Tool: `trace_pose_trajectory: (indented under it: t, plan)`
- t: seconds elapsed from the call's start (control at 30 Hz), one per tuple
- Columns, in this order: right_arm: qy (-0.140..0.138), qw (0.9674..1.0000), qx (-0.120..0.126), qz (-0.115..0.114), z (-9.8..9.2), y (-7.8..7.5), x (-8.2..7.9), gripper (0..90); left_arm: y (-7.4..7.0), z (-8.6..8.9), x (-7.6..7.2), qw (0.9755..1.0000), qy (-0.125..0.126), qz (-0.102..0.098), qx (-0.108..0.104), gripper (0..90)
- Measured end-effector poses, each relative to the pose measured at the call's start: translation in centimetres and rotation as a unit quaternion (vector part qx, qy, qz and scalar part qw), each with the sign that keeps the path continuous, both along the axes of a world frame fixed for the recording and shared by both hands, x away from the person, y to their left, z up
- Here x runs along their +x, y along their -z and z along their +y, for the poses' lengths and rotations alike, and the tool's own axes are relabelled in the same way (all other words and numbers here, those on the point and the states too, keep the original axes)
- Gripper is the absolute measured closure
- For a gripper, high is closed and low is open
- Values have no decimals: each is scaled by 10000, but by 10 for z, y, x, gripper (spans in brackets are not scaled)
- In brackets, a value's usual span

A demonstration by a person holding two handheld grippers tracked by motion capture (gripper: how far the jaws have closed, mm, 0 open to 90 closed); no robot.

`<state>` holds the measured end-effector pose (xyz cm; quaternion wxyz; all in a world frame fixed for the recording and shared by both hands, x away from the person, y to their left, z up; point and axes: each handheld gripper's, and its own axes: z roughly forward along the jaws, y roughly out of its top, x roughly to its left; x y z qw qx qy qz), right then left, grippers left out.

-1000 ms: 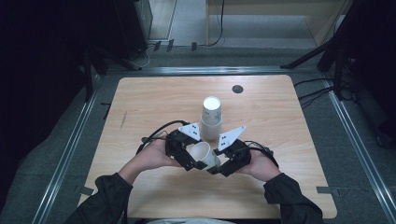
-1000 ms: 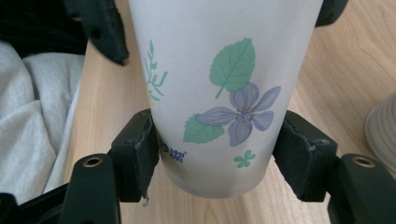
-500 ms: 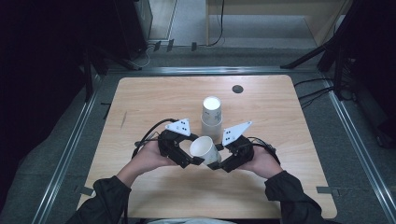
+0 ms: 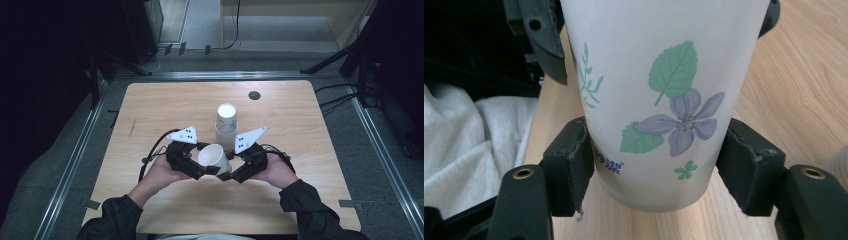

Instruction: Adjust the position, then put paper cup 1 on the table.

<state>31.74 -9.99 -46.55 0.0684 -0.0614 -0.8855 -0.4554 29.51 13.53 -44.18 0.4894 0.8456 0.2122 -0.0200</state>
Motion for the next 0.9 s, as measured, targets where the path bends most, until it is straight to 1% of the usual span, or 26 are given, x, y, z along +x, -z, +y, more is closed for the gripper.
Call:
trace_pose_trajectory:
  t: [0.1,0.13,0.17,0.2,0.23,0.27,0.4,0.5,0.53,0.57,0.6,0.63,0.67,0.73,0.77,0.8,0.83,0.9]
  plan:
    - [-54,9999,74,59,2,0,1,352,1,0,-1,10000,-42,11,-80,140]
    - [-71,9999,56,93,3,-1,1,352,1,0,-2,9999,-72,5,-107,142]
    - [-83,9999,69,74,4,-1,1,352,1,1,-2,9999,-67,12,-155,149]
    - [-102,9999,72,95,5,-1,1,352,1,1,-2,9999,-40,18,-164,165]
    - [-107,9999,73,112,6,0,1,352,1,2,-3,9998,-30,-20,-195,189]
    - [-105,9998,66,122,6,0,1,354,1,2,-4,9998,-4,-60,-170,220]
    - [-127,9998,102,90,6,-1,1,355,0,3,-4,9998,-12,-107,-171,241]
    - [-119,9997,114,174,5,-1,2,341,-1,4,-3,9998,13,-97,-163,250]
    - [-108,9997,123,198,5,-1,2,314,-1,4,-3,9998,0,-123,-139,250]
    - [-68,9998,133,164,4,-1,3,271,-2,5,-3,9998,-22,-162,-96,251]
    - [-47,9997,137,196,4,-1,3,231,-3,6,-2,9998,-28,-171,-99,251]
    - [-29,9996,124,243,4,-1,3,210,-3,8,-1,9998,-36,-158,-106,250]
    - [30,9996,76,255,3,-1,3,209,-4,10,-1,9998,-77,-180,-107,251]
    - [154,9997,-2,164,1,0,2,209,-6,13,1,9997,-105,-203,-77,251]
    - [144,9997,-9,171,0,1,3,207,-6,14,2,9996,-140,-223,-102,251]
    - [188,9996,-35,199,-1,2,3,207,-7,16,4,9997,-139,-195,-105,251]
    - [224,9996,-78,174,-2,2,2,207,-8,17,5,9996,-142,-221,-91,251]
    - [281,9995,-74,83,-4,2,2,207,-9,20,6,9995,-189,-261,-61,251]
